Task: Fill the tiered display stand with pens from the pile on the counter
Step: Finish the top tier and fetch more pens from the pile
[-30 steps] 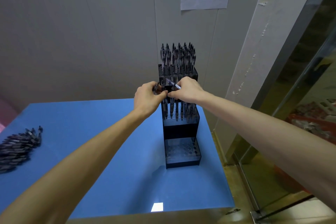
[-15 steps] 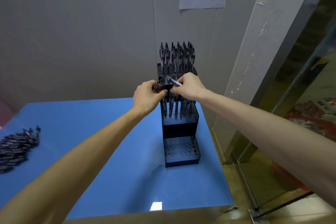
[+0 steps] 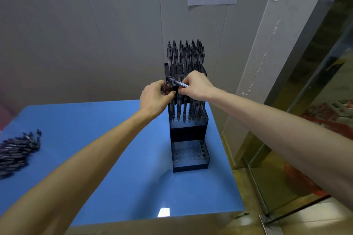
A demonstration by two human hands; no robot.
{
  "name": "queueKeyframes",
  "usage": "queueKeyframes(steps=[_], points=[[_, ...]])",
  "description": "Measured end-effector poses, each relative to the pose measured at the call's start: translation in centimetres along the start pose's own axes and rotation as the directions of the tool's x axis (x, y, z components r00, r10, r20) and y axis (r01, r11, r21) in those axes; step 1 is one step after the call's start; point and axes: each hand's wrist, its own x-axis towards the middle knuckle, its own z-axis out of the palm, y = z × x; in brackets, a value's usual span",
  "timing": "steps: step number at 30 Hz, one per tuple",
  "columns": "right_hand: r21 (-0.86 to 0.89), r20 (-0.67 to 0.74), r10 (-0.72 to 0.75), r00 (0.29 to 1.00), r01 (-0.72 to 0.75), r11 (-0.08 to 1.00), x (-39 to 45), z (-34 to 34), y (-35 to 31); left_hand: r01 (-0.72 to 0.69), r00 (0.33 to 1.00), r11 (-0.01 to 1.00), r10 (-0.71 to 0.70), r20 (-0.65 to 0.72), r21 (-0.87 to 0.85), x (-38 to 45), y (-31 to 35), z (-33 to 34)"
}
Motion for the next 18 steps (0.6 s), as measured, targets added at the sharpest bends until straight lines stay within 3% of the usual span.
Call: queueKeyframes(steps=[9, 13, 18], points=[[-0.034, 0.084, -0.017, 0.996, 0.020, 0.999, -0.3, 0.7, 0.1, 0.047, 0.998, 0.999, -0.047, 0.042, 0.001, -0.4, -0.8, 0.2], [0.073, -0.012, -0.071, 0.997, 0.071, 0.995, -0.8, 0.5, 0.7, 0.068, 0.997, 0.998, -0.068, 0.039, 0.012, -0.5, -0.6, 0.6], [0.139, -0.162, -0.032, 0.986, 0.055, 0.989, -1.5, 0.3, 1.5, 0.088, 0.988, 0.992, -0.099, 0.120, 0.093, 0.0, 0.4, 1.0]])
